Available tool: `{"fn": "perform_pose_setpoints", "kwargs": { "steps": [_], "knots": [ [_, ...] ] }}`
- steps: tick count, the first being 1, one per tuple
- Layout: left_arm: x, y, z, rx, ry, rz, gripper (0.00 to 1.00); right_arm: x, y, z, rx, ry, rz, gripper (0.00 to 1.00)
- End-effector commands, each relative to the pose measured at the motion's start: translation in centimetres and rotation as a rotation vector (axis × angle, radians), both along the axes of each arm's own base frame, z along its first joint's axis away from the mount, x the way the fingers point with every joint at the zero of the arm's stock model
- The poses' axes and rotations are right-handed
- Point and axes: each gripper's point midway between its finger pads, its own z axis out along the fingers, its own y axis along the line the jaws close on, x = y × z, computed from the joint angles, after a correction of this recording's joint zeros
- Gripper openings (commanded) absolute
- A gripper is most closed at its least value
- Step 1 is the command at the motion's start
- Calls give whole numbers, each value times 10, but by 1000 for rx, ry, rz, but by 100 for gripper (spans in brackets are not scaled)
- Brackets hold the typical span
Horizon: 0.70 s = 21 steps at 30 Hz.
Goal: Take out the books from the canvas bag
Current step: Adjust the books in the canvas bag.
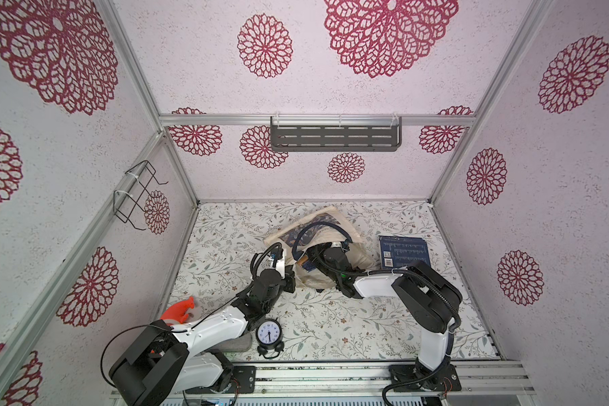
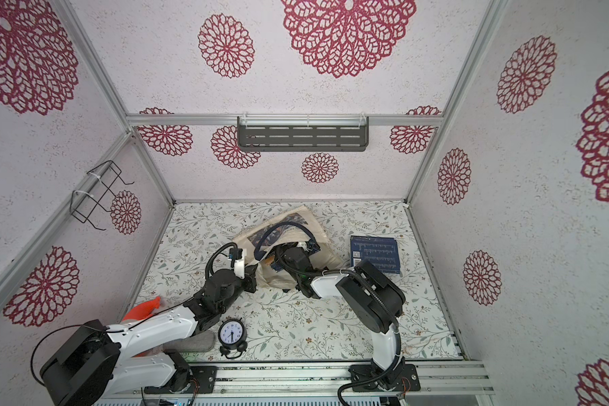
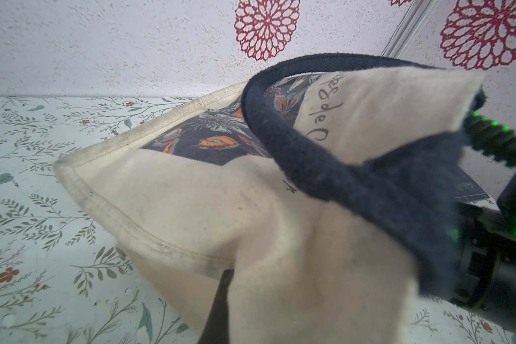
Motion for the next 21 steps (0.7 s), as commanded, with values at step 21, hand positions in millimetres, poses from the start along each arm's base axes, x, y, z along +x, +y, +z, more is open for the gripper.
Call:
{"fn": "perform_pose_setpoints", "kwargs": {
  "steps": [21],
  "knots": [
    [2, -11, 14, -25, -36, -28, 0, 9, -16, 92, 234, -228, -12, 23]
  ]
}}
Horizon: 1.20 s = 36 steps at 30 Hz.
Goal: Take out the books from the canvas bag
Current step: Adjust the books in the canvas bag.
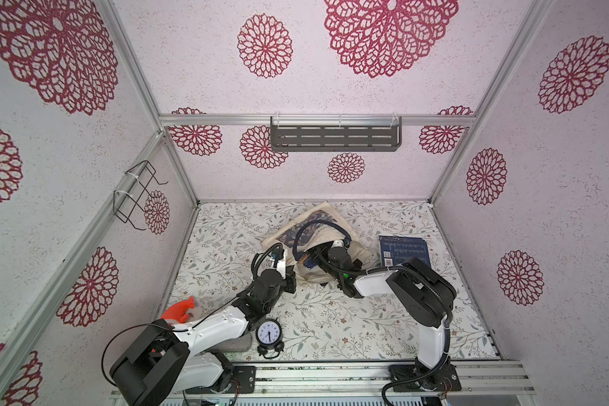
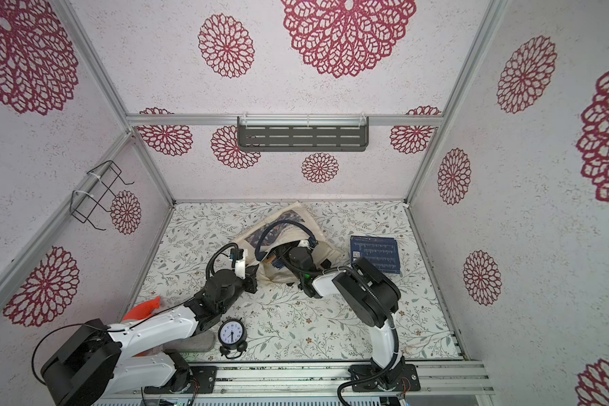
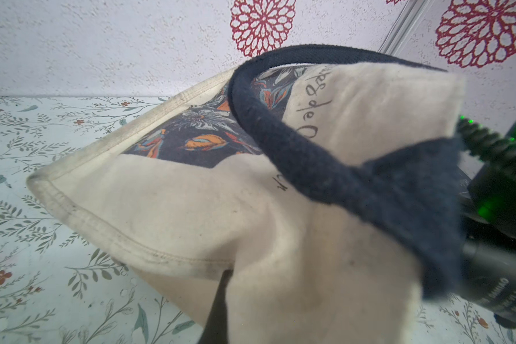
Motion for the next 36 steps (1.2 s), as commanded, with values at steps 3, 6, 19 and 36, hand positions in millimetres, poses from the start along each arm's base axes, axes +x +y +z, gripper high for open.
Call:
{"fn": "perform_pose_setpoints", "kwargs": {
  "steps": [3, 6, 19, 36],
  "knots": [
    [3, -9, 15, -26, -31, -15, 0, -11, -22, 94, 110, -183, -28, 21],
    [5, -8, 13, -16, -25, -6, 0, -23, -40, 96, 89, -172, -53, 23],
    [5, -8, 11, -7, -17, -7, 0, -44, -44, 68, 4, -92, 37, 64],
    [5, -9, 14, -7, -15, -11, 0, -44, -73, 57, -4, -87, -8, 61]
  ]
}}
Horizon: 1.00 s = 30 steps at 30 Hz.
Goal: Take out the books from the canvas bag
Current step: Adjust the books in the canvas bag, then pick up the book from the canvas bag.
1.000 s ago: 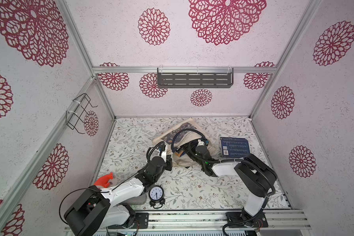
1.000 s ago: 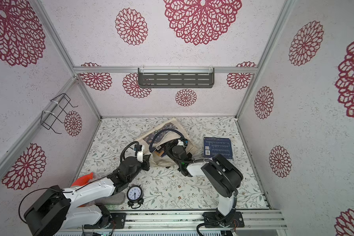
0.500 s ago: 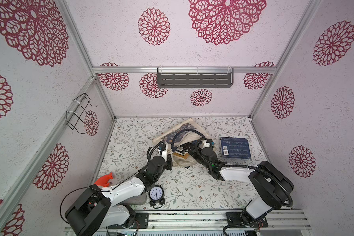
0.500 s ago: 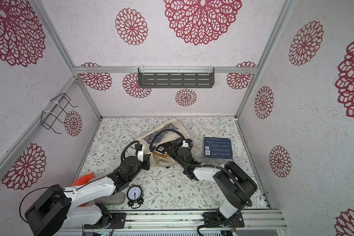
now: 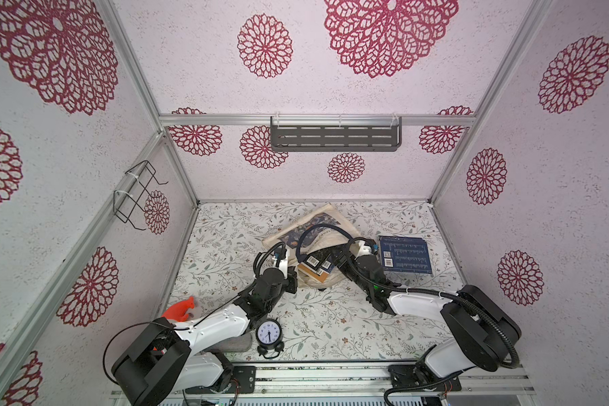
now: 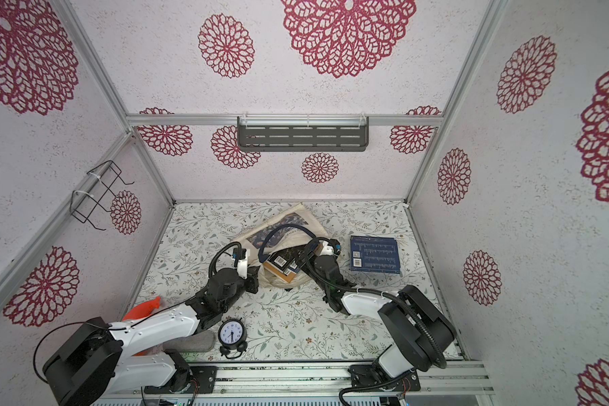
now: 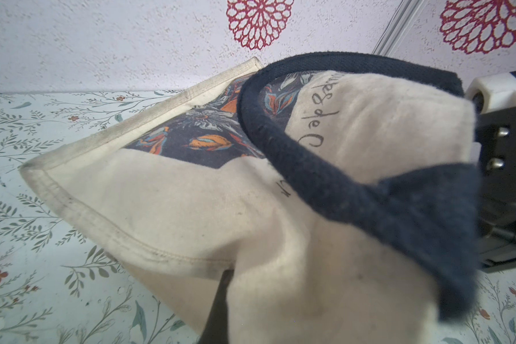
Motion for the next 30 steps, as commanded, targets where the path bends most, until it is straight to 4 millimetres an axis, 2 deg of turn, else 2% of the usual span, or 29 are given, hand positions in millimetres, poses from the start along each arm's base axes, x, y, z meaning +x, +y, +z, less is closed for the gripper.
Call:
{"fn": "perform_pose_setpoints", "kwargs": {
  "steps": [1, 4, 8, 11, 16, 22, 26, 30],
  "knots": [
    [4, -7, 16, -31, -33, -8, 0, 6, 8, 20, 53, -58, 29, 61],
    [4, -7, 15, -29, -28, -10, 0, 6, 22, 14, 78, -30, 75, 60],
    [4, -6, 15, -29, -29, -7, 0, 2, 31, 12, 117, -41, 84, 59],
    [4, -7, 15, -26, -28, -7, 0, -3, 41, 5, 83, -25, 92, 59],
    [5, -8, 14, -24, -25, -11, 0, -12, 61, -17, 109, 45, 135, 59],
    [4, -7, 15, -21, -27, -9, 0, -15, 70, -40, 127, 110, 127, 59],
    [5, -7, 15, -18, -27, -10, 0, -10, 72, -48, 120, 129, 114, 59],
    [5, -7, 15, -20, -25, -10, 0, -1, 70, -47, 87, 97, 87, 56]
  ]
}}
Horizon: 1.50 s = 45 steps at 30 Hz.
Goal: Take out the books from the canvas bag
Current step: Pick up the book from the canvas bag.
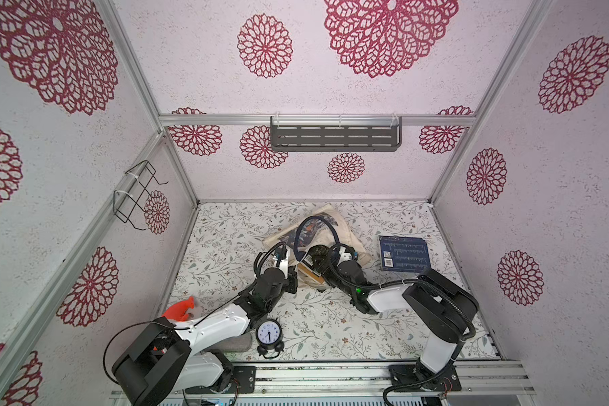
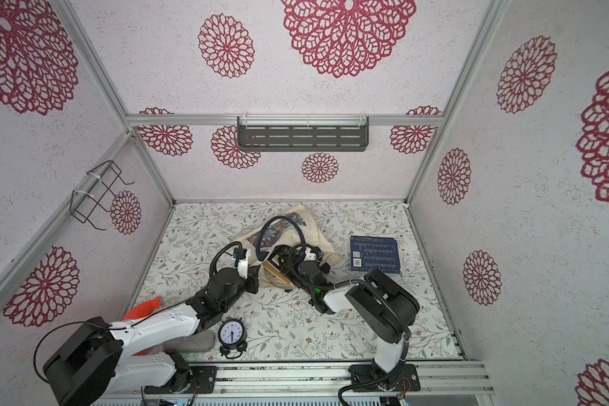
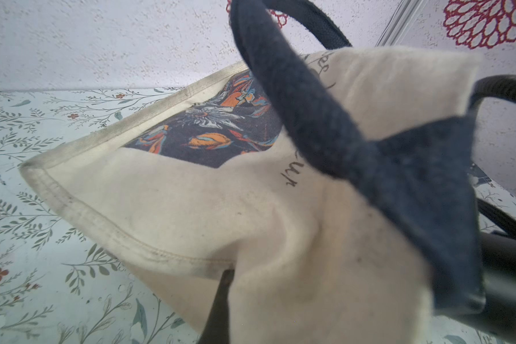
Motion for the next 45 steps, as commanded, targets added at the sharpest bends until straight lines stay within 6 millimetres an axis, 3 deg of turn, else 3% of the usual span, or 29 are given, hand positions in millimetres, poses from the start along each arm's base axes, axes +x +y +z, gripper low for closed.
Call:
{"fn": "perform_pose_setpoints", "kwargs": {
  "steps": [1, 6, 8, 13, 16, 20, 33, 41, 45],
  "knots": [
    [5, -8, 16, -29, -32, -13, 0, 10, 0, 1, -20, -27, -27, 55],
    [5, -9, 15, -26, -30, -15, 0, 15, 13, 2, 0, -10, 10, 54],
    [4, -9, 16, -25, -32, -18, 0, 7, 16, -6, -7, 32, 9, 54],
    [4, -10, 17, -24, -33, -21, 0, -6, 13, -9, -25, 44, -33, 57],
    [4, -10, 17, -24, -33, -21, 0, -14, 22, -8, 41, 76, -8, 58],
    [4, -10, 17, -23, -33, -20, 0, -11, 32, -13, 56, 98, 6, 57],
    [4, -10, 16, -13, -31, -19, 0, 27, 28, -9, 69, 30, -17, 35],
    [4, -10, 15, -9, -30, -21, 0, 21, 31, 9, 90, -14, 18, 20],
    [5, -11, 14, -8, -27, -23, 0, 8, 23, 31, 82, -66, 13, 16]
  ]
}}
